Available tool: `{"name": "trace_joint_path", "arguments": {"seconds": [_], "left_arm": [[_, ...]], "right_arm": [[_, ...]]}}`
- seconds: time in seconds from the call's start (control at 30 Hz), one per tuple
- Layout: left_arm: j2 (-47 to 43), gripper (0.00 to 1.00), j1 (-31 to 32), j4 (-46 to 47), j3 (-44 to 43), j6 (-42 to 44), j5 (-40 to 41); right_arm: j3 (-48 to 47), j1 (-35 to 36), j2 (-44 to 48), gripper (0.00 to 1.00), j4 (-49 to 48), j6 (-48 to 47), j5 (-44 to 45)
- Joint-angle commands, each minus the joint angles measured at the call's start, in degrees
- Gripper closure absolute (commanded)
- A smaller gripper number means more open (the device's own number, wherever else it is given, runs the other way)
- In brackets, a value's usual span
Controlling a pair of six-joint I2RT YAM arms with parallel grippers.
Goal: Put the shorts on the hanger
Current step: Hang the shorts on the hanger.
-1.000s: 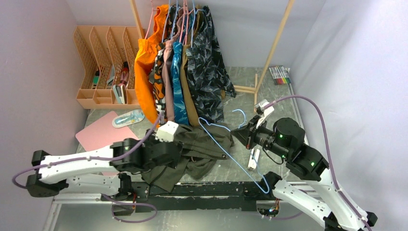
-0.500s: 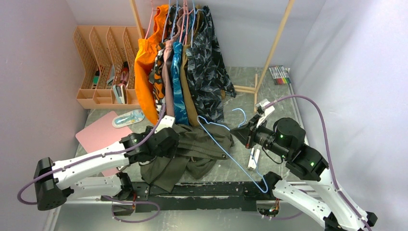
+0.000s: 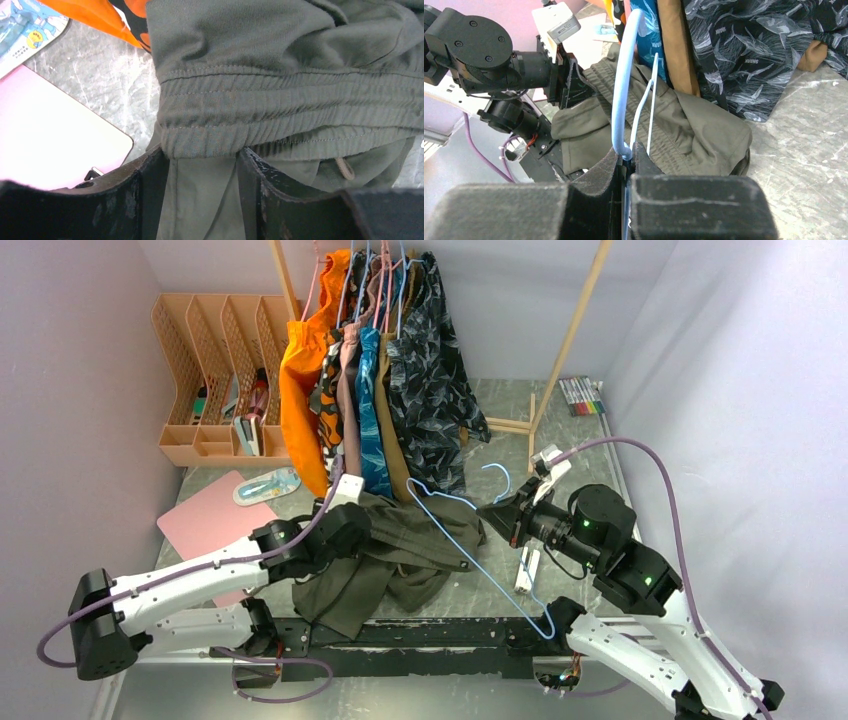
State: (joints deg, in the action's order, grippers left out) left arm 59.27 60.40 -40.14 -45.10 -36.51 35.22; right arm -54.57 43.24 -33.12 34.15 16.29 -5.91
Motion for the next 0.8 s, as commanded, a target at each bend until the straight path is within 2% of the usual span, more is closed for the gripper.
{"name": "trace_joint_path", "arguments": {"seconds": [0.0, 0.1, 0.3, 0.43, 0.57, 0.77], "left_arm": [[-3.13, 0.46, -0.37, 7.04, 1.45, 3.41, 2.57], [-4.05, 0.53, -0.37, 10.76, 1.68, 6.61, 3.34], [-3.52, 0.72, -0.37, 17.12, -0.13, 11.81, 4.97], [-2.23, 0.91, -0.63, 19.17, -2.61, 13.46, 4.04], [0.76, 0.93, -1.39, 18.52, -6.12, 13.33, 2.77], [4.63, 0.93, -1.92, 18.16, -11.15, 14.6, 1.16]], "right_arm": [[-0.55, 0.19, 1.11, 1.0, -0.76, -0.11, -0.72], [-0.5, 0.17, 1.32, 1.0, -0.95, -0.21, -1.56], [-1.21, 0.17, 1.09, 1.0, -0.23, -0.85, -5.6], [-2.46, 0.2, -0.16, 1.0, 1.98, -2.29, -12.43], [-2.54, 0.19, -3.6, 1.0, 5.27, -4.19, -16.93], [-4.27, 0.19, -7.43, 1.0, 6.05, -5.01, -13.63]]}}
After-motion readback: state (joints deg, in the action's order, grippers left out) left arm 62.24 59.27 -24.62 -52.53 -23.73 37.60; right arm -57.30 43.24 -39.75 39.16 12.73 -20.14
